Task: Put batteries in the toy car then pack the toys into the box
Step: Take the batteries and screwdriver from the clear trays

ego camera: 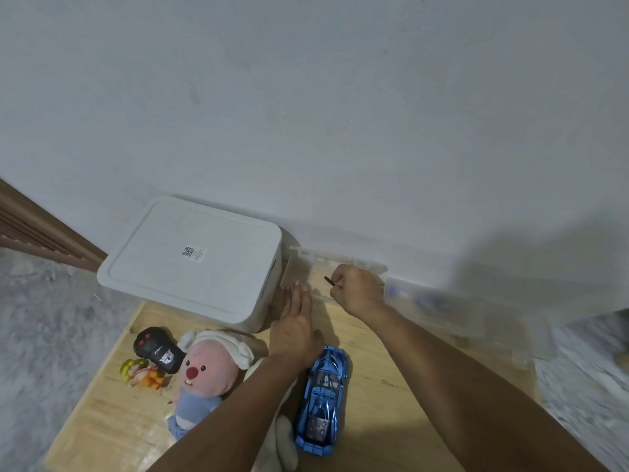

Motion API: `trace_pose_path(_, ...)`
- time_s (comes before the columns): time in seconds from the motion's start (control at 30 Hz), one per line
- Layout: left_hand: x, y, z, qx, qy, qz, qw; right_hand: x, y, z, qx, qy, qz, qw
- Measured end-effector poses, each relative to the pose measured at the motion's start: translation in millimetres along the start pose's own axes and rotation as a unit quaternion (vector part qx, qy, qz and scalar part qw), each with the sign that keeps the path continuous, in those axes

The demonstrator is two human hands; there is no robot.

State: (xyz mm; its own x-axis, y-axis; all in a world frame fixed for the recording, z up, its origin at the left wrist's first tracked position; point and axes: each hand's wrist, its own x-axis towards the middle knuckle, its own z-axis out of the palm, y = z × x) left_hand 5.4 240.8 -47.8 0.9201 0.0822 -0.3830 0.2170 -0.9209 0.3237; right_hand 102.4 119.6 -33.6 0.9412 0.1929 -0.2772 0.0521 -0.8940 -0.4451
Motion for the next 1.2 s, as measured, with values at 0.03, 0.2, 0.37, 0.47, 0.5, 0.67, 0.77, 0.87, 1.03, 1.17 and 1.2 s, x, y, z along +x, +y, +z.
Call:
trace_pose_path(0.03,-0.6,0.7,-0.5,0.002,-0.003,-0.002,1.0,-5.6,0.7,-0.1,0.029,0.006,-0.006,1.0)
trace_pose_path(0.2,-1.0,3.6,-3.0,0.013,-0.017,-0.009,1.0,-37.3,11.5,-0.1,0.097,0.052,-0.053,0.992)
trace_pose_path(0.37,0.4,6.6,-9.0,0.026,-0.03,-0.018,0.999,-61.9,30.1,14.1,0.07,0.042,-0.025,0.996)
trace_pose_path(0.47,0.7,4.8,-9.5,0.026,-0.027,-0.02,0.999,-70.3,39.9,23.1,0.047,0.025,0.008,0.999)
trace_pose_path(0.5,0.3,4.3,-9.7,0.023,-0.022,-0.019,0.999,-72.1,42.7,25.2,0.035,0.016,0.018,0.999)
trace_pose_path(0.67,-6.5,5.7,-17.2,0.006,0.009,-0.002,1.0,-76.9,48.7,32.6,-0.002,0.009,0.032,0.999)
trace_pose_path(0.77,-11.0,8.2,-19.4,0.005,0.022,-0.005,1.0,-76.1,48.8,34.1,-0.006,0.011,0.03,0.999)
trace_pose_path(0.87,-13.7,13.0,-20.5,0.016,0.034,-0.016,0.999,-76.8,50.5,33.1,-0.002,0.011,0.035,0.999)
trace_pose_path(1.03,-15.4,25.5,-18.0,0.007,0.038,-0.018,0.999,-84.8,62.3,26.1,0.087,0.056,0.091,0.99)
trace_pose_path(1.17,-16.7,47.3,-10.2,-0.019,0.011,0.018,1.0,-97.0,84.4,14.3,0.237,0.118,0.211,0.941)
trace_pose_path(1.2,-17.3,53.9,-7.6,-0.034,-0.004,0.027,0.999,-101.4,89.9,10.0,0.294,0.131,0.257,0.911)
